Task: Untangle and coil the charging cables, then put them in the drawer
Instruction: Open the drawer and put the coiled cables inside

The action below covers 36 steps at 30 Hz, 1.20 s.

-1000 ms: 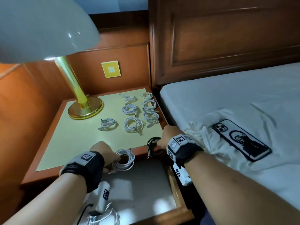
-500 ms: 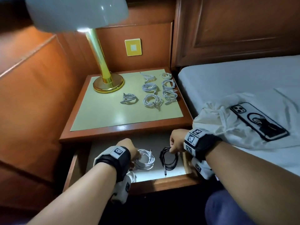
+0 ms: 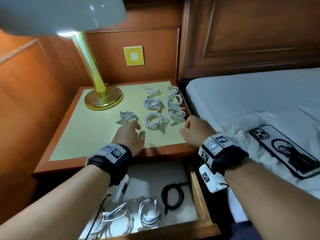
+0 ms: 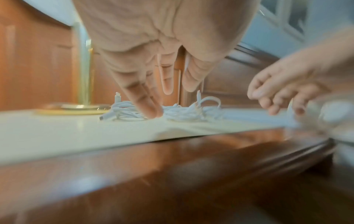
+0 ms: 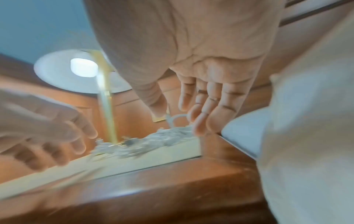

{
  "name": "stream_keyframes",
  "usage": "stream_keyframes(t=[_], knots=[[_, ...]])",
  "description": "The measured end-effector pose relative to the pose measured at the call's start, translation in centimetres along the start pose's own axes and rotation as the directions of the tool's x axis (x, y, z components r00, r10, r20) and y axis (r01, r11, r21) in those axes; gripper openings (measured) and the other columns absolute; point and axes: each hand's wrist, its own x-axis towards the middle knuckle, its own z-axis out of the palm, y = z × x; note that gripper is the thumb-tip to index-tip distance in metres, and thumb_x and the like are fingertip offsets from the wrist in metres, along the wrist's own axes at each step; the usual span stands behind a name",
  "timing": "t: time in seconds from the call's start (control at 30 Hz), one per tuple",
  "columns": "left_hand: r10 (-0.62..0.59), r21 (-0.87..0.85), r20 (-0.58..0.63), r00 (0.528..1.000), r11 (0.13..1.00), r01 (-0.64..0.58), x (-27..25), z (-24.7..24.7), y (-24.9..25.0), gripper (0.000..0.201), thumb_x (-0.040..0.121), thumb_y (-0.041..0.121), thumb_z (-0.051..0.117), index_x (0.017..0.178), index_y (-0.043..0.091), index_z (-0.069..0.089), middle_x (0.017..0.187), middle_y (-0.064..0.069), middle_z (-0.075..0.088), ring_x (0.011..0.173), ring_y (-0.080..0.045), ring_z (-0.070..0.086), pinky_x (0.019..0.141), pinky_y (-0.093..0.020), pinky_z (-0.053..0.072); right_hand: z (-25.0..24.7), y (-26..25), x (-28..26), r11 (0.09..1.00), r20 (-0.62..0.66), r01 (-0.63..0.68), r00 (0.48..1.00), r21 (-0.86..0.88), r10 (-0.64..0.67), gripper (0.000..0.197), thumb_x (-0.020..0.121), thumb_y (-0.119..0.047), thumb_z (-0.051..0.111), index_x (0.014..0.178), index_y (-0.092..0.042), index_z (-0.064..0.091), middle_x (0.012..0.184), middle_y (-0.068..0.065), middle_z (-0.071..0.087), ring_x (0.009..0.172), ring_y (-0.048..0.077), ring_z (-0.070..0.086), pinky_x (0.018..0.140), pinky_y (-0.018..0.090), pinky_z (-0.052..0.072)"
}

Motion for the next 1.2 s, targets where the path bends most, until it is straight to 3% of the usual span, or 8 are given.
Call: stream_keyframes(t=[0.1, 0.27, 0.47, 0.6, 0.73, 0.8, 0.97, 1.2], knots=[[0.01, 0.161, 0.168, 0.986, 0.986, -0.037, 3.6, 0.6, 0.2, 0.049, 0.1, 0.042, 0.051, 0.145, 0.026, 0.041, 0.14, -0.01, 0.053, 0.116, -0.026, 0.058, 0.093, -0.034, 0.045, 0.2, 1.7, 2.9, 0.991, -0.025, -0.088, 0.996, 0.099, 0.091, 0.062, 0.092, -0.037, 0.064, 0.144, -0.02, 0.034, 0.131, 0.008, 0.057, 0.108, 0.028, 0.061, 0.086, 0.035, 0.05], [0.004, 0.29, 0.303, 0.953, 0.952, -0.096, 6.8, 1.8, 1.8, 0.047, 0.105, 0.05, 0.033, 0.148, 0.034, 0.04, 0.145, -0.012, 0.045, 0.123, -0.032, 0.055, 0.095, -0.037, 0.047, 1.6, 1.3, 7.1, 0.999, 0.046, 0.019, 0.999, 0.05, -0.021, 0.1, 0.088, -0.033, 0.068, 0.156, -0.039, -0.005, 0.153, 0.015, 0.038, 0.114, 0.031, 0.061, 0.089, 0.035, 0.05], [-0.01, 0.408, 0.227, 0.974, 0.909, -0.086, 7.5, 1.4, 2.2, 0.028, 0.101, 0.026, 0.048, 0.114, 0.01, 0.067, 0.115, -0.012, 0.068, 0.103, -0.029, 0.065, 0.084, -0.035, 0.053, 0.9, 0.1, 7.6, 0.998, 0.173, -0.055, 0.983, -0.012, 0.056, 0.031, 0.1, -0.029, 0.043, 0.126, -0.021, 0.058, 0.137, 0.013, 0.043, 0.097, 0.027, 0.056, 0.079, 0.029, 0.041], [-0.08, 0.486, 0.237, 0.968, 0.873, -0.047, 6.2, 0.4, 0.7, 0.025, 0.091, 0.024, 0.059, 0.108, 0.01, 0.069, 0.111, -0.009, 0.068, 0.101, -0.024, 0.064, 0.084, -0.03, 0.055, 0.7, 0.1, 6.4, 0.997, 0.119, -0.039, 0.992, -0.065, 0.047, 0.036, 0.103, -0.026, 0.034, 0.078, -0.006, 0.051, 0.083, 0.012, 0.052, 0.079, 0.026, 0.049, 0.065, 0.03, 0.038], [-0.095, 0.38, 0.155, 0.983, 0.924, 0.03, 3.6, -0.8, -1.2, 0.024, 0.089, 0.02, 0.063, 0.109, 0.008, 0.06, 0.111, -0.01, 0.065, 0.104, -0.027, 0.062, 0.082, -0.031, 0.05, 0.9, 0.7, 4.1, 0.988, 0.111, -0.061, 0.991, -0.141, 0.077, 0.025, 0.095, -0.028, 0.057, 0.077, -0.01, 0.061, 0.076, 0.005, 0.056, 0.073, 0.023, 0.057, 0.064, 0.029, 0.048], [-0.125, 0.306, 0.12, 0.985, 0.948, 0.083, 2.1, -1.4, -2.7, 0.022, 0.091, 0.02, 0.061, 0.109, 0.008, 0.056, 0.11, -0.011, 0.064, 0.101, -0.029, 0.061, 0.08, -0.032, 0.049, 0.8, 0.7, 2.7, 0.987, 0.091, -0.073, 0.992, -0.145, 0.087, 0.014, 0.092, -0.022, 0.062, 0.094, -0.008, 0.064, 0.09, 0.005, 0.064, 0.084, 0.025, 0.063, 0.071, 0.031, 0.052], [-0.18, 0.191, 0.154, 0.972, 0.97, 0.149, -1.6, -4.3, -7.7, 0.019, 0.084, 0.026, 0.072, 0.097, 0.017, 0.063, 0.098, -0.004, 0.068, 0.086, -0.021, 0.063, 0.066, -0.028, 0.046, 0.9, 0.2, 0.0, 0.985, 0.032, -0.173, 0.984, -0.023, 0.174, 0.044, 0.086, -0.011, 0.066, 0.124, -0.007, 0.044, 0.115, 0.01, 0.062, 0.103, 0.03, 0.064, 0.079, 0.035, 0.051], [-0.26, 0.015, 0.278, 0.925, 0.964, 0.266, -7.4, -7.2, -15.1, 0.016, 0.079, 0.019, 0.083, 0.069, 0.01, 0.074, 0.059, -0.002, 0.071, 0.058, -0.019, 0.07, 0.064, -0.033, 0.061, 2.1, -4.5, -3.3, 1.0, 0.253, -0.015, 0.967, 0.009, 0.012, 0.007, 0.083, -0.012, 0.072, 0.089, -0.01, 0.075, 0.087, 0.009, 0.075, 0.08, 0.024, 0.073, 0.07, 0.035, 0.061]])
